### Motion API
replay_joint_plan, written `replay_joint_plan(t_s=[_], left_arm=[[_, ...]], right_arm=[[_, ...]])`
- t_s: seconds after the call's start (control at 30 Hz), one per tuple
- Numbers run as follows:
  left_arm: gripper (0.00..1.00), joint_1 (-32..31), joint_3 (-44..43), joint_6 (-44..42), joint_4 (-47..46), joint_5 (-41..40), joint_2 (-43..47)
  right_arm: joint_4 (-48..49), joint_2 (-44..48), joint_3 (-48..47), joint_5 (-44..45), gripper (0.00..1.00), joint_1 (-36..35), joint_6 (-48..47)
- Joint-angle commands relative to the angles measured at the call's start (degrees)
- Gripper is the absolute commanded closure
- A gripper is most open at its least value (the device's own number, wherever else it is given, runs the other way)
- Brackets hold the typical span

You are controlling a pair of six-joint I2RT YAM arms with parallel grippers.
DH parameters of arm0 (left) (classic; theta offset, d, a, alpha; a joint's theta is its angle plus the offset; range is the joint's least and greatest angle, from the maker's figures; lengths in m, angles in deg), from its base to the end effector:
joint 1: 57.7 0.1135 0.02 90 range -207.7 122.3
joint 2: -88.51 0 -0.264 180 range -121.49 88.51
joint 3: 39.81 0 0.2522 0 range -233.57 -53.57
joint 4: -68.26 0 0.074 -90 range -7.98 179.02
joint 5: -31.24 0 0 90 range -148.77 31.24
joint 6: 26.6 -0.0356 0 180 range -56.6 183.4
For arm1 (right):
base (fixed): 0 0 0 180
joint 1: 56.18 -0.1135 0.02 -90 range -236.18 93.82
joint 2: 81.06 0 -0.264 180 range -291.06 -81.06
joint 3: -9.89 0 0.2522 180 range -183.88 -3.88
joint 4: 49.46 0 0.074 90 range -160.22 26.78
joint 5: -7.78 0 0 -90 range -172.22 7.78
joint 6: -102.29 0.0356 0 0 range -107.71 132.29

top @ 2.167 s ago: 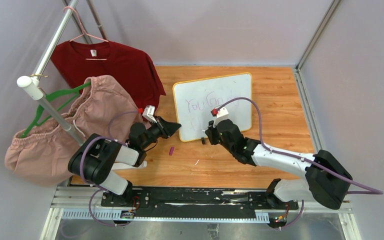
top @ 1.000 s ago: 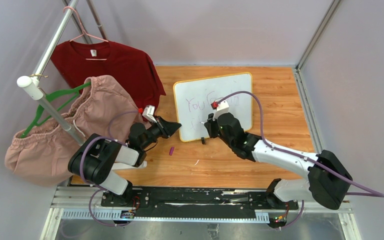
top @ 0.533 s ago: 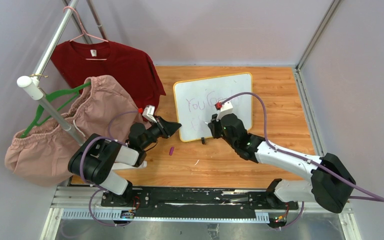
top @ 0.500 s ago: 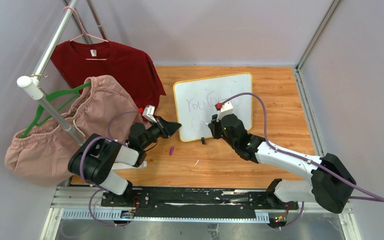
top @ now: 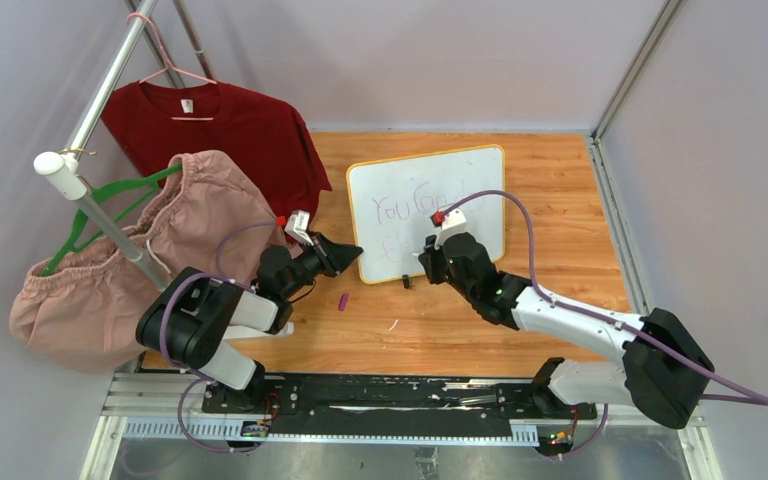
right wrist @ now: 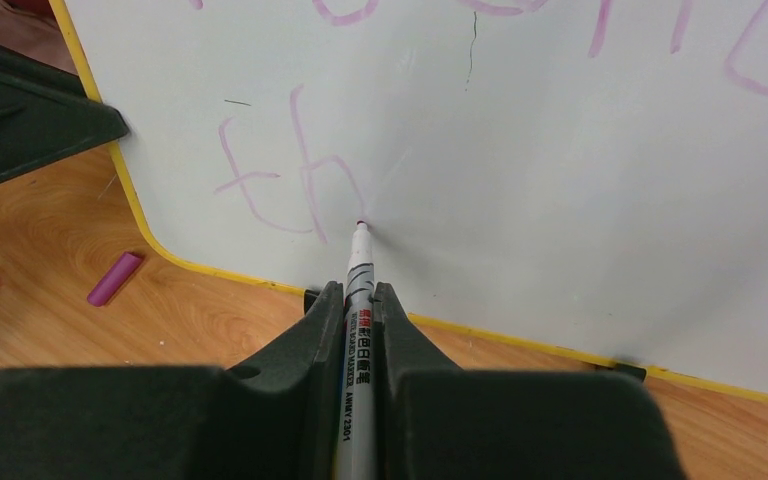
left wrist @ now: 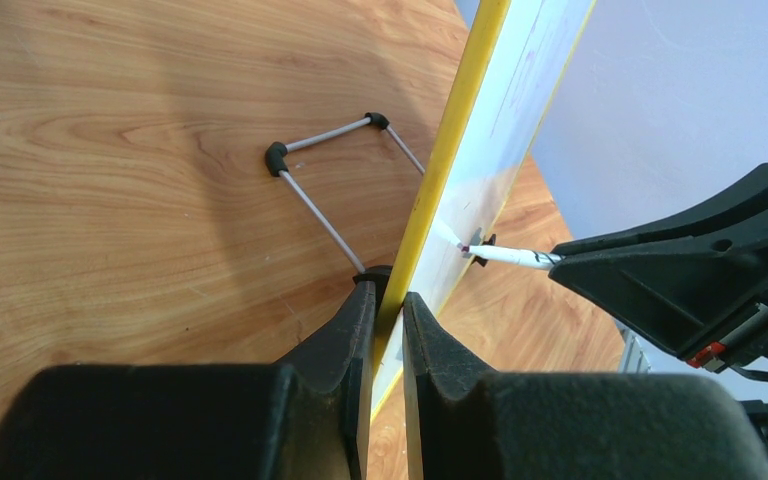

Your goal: Write a sentence on the whiteboard

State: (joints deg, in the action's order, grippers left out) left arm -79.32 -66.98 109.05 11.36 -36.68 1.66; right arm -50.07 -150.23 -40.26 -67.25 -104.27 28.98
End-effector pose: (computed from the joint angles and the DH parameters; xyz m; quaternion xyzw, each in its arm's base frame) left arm 0.2179 -0.1007 0.1542 -0.0187 0.7226 -0.4904 0.4868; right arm 0.1850 0.1923 0.2416 -0.1470 0.8004 0.2161 0.5395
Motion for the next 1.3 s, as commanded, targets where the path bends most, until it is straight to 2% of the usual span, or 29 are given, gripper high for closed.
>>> replay_joint_plan(t_s=[0.0,0.27,0.6,1.27], left_arm=[[1.00,-0.61,0.40,0.42,-4.48,0.68,0.84],[1.00,-0.61,0.33,0.43,-4.48,0.74,0.89],[1.00,-0.61,0.31,0.40,-4.62,0.68,0.70],[1.00,-0.61,0.37,0.36,-4.58,0.77,0.71]], right_arm=[[-2.13,0.41,1.38,0.11,1.00,1.12,-0.27],[-2.69,1.38,2.06,-0.11,1.00,1.12,-0.06],[-3.48,10.03,0.21,2.04,1.00,1.09,-1.51],[-0.43,4.42,-3.08,2.40,1.00,2.35,-2.26]])
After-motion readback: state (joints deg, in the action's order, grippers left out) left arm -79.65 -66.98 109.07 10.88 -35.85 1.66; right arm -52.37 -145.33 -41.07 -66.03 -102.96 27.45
